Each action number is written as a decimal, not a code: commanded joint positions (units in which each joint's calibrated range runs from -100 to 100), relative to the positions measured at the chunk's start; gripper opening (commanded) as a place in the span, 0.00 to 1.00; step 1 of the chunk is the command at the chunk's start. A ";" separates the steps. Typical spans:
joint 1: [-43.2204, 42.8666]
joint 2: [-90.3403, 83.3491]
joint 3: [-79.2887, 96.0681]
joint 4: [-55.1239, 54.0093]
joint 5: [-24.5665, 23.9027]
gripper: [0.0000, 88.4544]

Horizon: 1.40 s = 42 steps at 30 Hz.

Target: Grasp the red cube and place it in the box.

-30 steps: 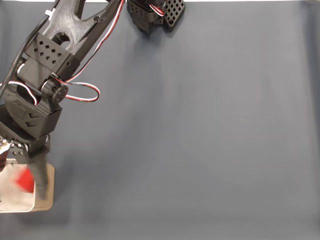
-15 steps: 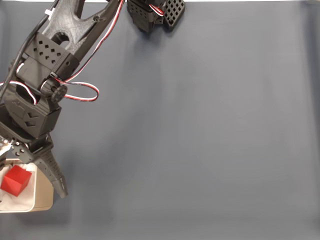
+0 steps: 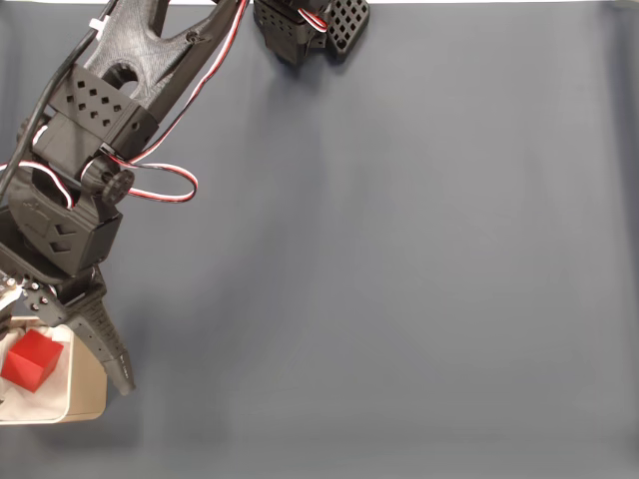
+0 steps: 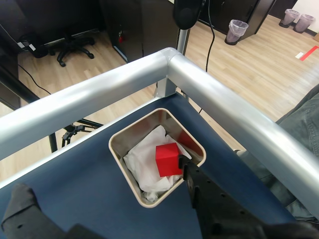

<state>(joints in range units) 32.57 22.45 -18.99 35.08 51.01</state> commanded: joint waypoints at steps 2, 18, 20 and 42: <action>0.60 -2.00 -3.00 -2.71 -0.05 0.66; -11.12 -20.89 12.87 -5.08 -2.98 0.00; -14.95 -26.96 19.26 -5.82 -3.37 0.00; -33.06 -93.16 101.38 -6.31 -0.68 0.00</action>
<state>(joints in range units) 0.07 -59.10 70.16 29.51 49.30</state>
